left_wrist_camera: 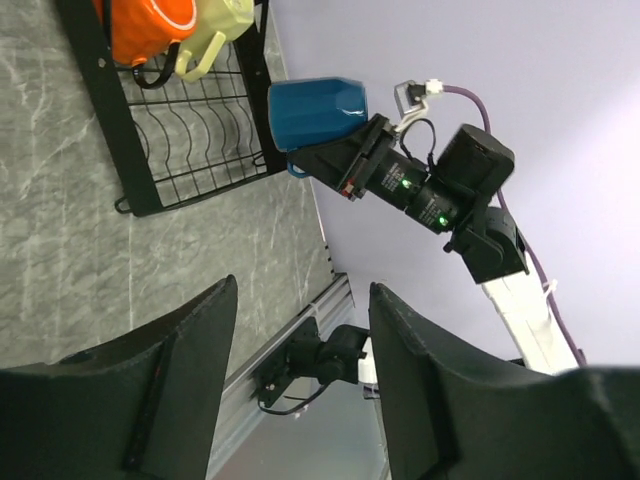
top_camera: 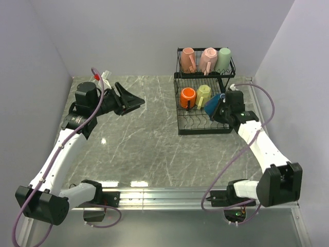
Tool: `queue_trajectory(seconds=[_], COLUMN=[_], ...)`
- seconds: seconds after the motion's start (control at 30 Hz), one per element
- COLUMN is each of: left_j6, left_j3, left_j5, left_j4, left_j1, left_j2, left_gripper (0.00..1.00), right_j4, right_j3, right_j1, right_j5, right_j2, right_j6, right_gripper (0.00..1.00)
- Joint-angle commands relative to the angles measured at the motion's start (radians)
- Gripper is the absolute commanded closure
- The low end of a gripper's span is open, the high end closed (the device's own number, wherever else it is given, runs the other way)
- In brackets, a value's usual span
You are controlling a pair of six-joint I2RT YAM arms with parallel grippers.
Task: Load the cups into the dish rack
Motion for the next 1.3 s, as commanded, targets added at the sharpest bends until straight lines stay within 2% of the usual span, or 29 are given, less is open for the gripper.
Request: queue_trajectory(seconds=[0.0,0.13,0.43,0.83,1.03,1.27], left_j6=[0.051,0.049,0.051,0.077,0.078,0.107], left_j3=[0.013,-0.021,-0.078,-0.064,-0.064,-0.021], left_j5=[-0.021,-0.035,-0.063,-0.087,-0.086,-0.092], left_j4=[-0.009,-0.005,-0.034,-0.068,-0.072,-0.1], left_j1=[0.003,0.003,0.003,0.003,0.003,0.003], left_j2=[-0.004,-0.023,-0.069,-0.055,-0.04,-0.004], left_gripper=[0.39,0.34,0.33,0.35,0.36,0.36], right_j4=[0.002,-0.005,-0.008,0.015,0.067,0.051], right_j3=[0.114,0.15,0.261,0.342,0.367,0.419], right_j1=[-0.006,-0.007,-0.013,-0.021,-0.023,-0.024], right_j5=[0.185,0.25,0.307,0.348,0.322,0.324], right_j2=[0.045,0.122,0.352,0.52,0.57,0.637], right_j6=[-0.064,-0.07,-0.028,-0.019,-0.008,0.005], right_gripper=[1.0,1.0,1.0,1.0,1.0,1.0])
